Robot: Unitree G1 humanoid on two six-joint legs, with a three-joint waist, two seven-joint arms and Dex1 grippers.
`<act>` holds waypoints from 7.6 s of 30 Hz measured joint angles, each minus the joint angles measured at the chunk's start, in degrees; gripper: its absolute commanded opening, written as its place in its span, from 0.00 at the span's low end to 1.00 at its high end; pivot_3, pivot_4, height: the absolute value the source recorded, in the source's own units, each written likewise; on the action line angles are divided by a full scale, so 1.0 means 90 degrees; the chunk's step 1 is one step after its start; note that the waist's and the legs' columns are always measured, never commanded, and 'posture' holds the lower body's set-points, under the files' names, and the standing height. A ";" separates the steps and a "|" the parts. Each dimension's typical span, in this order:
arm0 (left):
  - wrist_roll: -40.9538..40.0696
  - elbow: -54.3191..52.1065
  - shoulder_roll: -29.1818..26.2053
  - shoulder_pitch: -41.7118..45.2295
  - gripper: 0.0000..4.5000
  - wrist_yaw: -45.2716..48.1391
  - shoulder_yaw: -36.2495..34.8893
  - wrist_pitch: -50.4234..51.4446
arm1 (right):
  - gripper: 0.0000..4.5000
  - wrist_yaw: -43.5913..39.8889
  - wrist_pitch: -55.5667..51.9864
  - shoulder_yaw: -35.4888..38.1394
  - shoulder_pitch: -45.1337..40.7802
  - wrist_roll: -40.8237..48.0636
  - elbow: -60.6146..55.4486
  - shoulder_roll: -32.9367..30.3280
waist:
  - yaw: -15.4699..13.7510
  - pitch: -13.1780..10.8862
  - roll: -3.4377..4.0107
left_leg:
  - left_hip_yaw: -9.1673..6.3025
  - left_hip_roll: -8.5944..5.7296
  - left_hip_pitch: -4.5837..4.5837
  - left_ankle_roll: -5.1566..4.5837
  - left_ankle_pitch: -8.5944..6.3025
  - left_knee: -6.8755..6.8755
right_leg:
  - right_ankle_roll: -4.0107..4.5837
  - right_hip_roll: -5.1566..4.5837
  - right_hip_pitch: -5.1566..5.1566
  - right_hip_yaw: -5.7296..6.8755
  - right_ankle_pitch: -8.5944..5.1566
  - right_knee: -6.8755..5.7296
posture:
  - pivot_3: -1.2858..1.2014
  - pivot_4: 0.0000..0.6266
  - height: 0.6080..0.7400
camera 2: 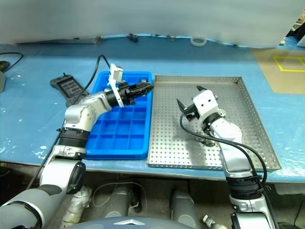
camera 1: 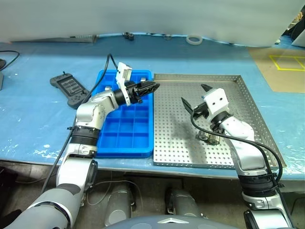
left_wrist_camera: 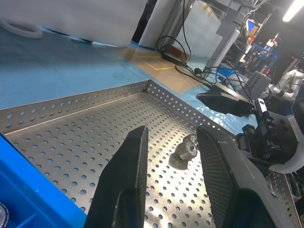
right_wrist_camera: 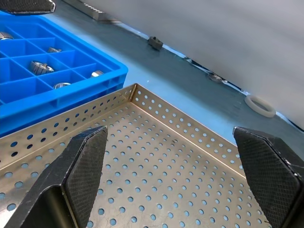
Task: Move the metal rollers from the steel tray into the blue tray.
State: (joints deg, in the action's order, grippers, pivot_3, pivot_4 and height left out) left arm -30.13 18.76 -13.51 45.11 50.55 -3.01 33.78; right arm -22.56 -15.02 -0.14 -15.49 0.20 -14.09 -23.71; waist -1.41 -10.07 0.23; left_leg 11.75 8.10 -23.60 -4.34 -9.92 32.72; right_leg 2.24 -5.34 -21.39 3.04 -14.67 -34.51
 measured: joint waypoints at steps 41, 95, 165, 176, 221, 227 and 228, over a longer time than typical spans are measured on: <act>-0.0005 -0.0067 -0.0108 -0.0090 0.37 -0.0094 -0.0004 0.0015 | 1.00 0.0038 0.0084 -0.0063 -0.0144 -0.0026 0.0108 0.0109 | 0.0046 0.0000 0.0000 | 0.0000 0.0000 0.0000 0.0000 0.0000 -0.0001 | 0.0000 0.0000 -0.0001 0.0000 0.0000 0.0000 | 0.45 0.24 1.00; 0.0015 0.0020 0.0426 0.0261 0.37 -0.0107 -0.0028 -0.0304 | 1.00 -0.0211 0.0099 0.0304 -0.0398 -0.0003 0.0312 -0.0485 | -0.0018 -0.0002 -0.0003 | 0.0000 0.0000 -0.0002 -0.0011 0.0006 0.0003 | 0.0000 0.0000 0.0002 0.0001 0.0000 0.0000 | 0.42 0.24 1.00; 0.2904 0.3106 0.2018 0.0959 0.86 0.1908 0.2878 -0.3724 | 1.00 -0.0281 -0.1780 0.2445 0.3248 0.1249 -0.2838 -0.1187 | 0.0620 0.0023 0.0059 | 0.0010 -0.0036 -0.0010 -0.0088 -0.0050 0.0036 | -0.0031 -0.0032 0.0068 -0.0013 -0.0003 0.0097 | 0.31 0.24 1.00; 0.3596 0.5367 0.2393 0.1509 0.86 0.0390 0.2639 -0.4307 | 1.00 -0.0068 -0.1770 0.2483 0.3504 0.1064 -0.3016 -0.1063 | 0.0819 0.0024 0.0061 | 0.0009 -0.0034 -0.0020 -0.0110 -0.0044 0.0039 | -0.0035 -0.0030 0.0058 -0.0009 -0.0002 0.0098 | 0.29 0.24 1.00; 0.2436 0.2819 0.1210 0.0602 0.36 0.1311 0.0990 -0.2686 | 1.00 -0.1106 -0.1090 0.1183 0.1286 0.0995 -0.1515 -0.1647 | 0.0605 0.0023 0.0060 | 0.0000 -0.0033 -0.0052 -0.0119 -0.0044 0.0049 | -0.0032 -0.0036 0.0042 0.0005 0.0000 0.0085 | 0.40 0.24 1.00; 0.2482 0.2682 0.1464 0.0682 0.56 0.0928 0.1047 -0.2738 | 1.00 -0.1140 -0.1047 0.1458 0.1341 0.1055 -0.1508 -0.1667 | 0.0263 0.0023 0.0060 | 0.0008 -0.0038 -0.0054 -0.0132 -0.0051 0.0052 | -0.0032 -0.0050 0.0043 0.0008 0.0001 0.0080 | 0.37 0.24 1.00; 0.2471 0.2682 0.1520 0.0681 0.63 0.0932 0.1054 -0.2750 | 1.00 -0.1121 -0.1047 0.1499 0.1371 0.1052 -0.1519 -0.1670 | 0.0255 0.0023 0.0060 | 0.0009 -0.0038 -0.0054 -0.0132 -0.0051 0.0052 | -0.0032 -0.0050 0.0042 0.0008 0.0001 0.0080 | 0.37 0.24 1.00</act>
State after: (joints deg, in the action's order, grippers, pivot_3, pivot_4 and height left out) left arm -7.89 42.89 0.17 51.24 58.94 6.48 9.04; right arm -32.65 -24.44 13.35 -3.16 9.66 -27.77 -38.74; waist 0.88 -9.86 0.77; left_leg 11.83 7.76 -24.09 -5.53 -10.37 33.19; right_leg 1.95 -5.80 -21.01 3.11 -14.66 -33.79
